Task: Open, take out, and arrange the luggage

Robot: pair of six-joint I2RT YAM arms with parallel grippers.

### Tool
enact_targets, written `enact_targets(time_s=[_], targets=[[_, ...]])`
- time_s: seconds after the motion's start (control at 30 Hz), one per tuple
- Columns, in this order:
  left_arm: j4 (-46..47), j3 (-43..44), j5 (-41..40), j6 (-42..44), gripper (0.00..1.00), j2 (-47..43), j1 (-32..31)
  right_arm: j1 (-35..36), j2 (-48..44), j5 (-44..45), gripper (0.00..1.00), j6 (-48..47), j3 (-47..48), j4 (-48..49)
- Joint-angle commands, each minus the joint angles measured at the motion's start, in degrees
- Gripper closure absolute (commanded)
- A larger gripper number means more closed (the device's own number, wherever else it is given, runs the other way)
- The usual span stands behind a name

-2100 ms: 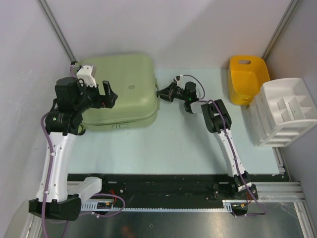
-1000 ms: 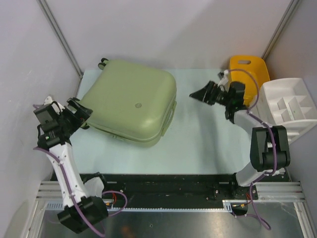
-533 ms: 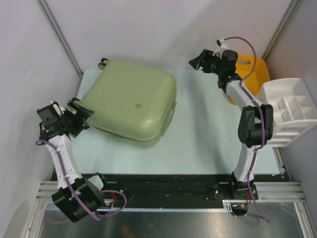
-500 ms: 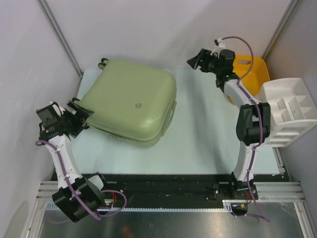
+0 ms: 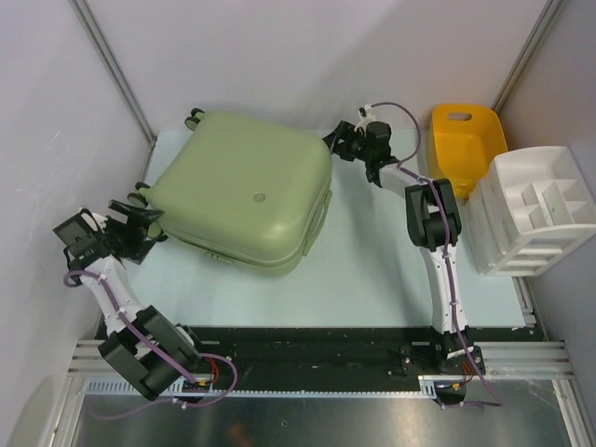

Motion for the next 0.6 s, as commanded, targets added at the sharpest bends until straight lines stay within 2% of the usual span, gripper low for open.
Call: enact_targets(time_s=[0.0,0.1,0.3,0.4,0.57], targets=[[16.4,-2.7,11.4,-4.1,0.0,1.9,-0.7,2.6,1.7,-9.6,0.2,7.2,1.4,11.0],[20.1,-2.4,13.6,-5.0,0.0,4.4,-3.3,3.3,0.8,-14.0,0.25,11.3,-1.6,16.4],[25.1,2.0,13.2,-6.0,0.0,11.2,-12.6,3.4,-5.6,-19.1,0.34,14.3,-15.6,23.3],[27.9,4.6,12.8,-7.5,0.0,15.1,-16.7,3.3,-10.4,-22.4,0.34,13.8,-22.8,23.1],[29.0,14.6,14.4,-6.4,0.01,24.3,-24.1,3.6,-18.6,-26.7,0.36,7.7,-33.7,17.6]])
